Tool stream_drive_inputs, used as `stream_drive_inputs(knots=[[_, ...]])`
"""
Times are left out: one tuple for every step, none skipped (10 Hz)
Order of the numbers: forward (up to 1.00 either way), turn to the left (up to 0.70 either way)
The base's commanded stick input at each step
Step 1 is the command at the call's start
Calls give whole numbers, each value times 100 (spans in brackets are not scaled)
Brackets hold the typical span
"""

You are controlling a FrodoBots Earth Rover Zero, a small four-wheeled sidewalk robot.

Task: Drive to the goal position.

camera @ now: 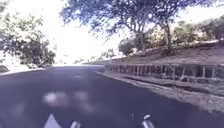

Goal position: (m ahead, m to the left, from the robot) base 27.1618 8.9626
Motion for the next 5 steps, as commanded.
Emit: stream_drive_inputs(knots=[[70, 0], [70, 0], [70, 0], [70, 0], [70, 0]])
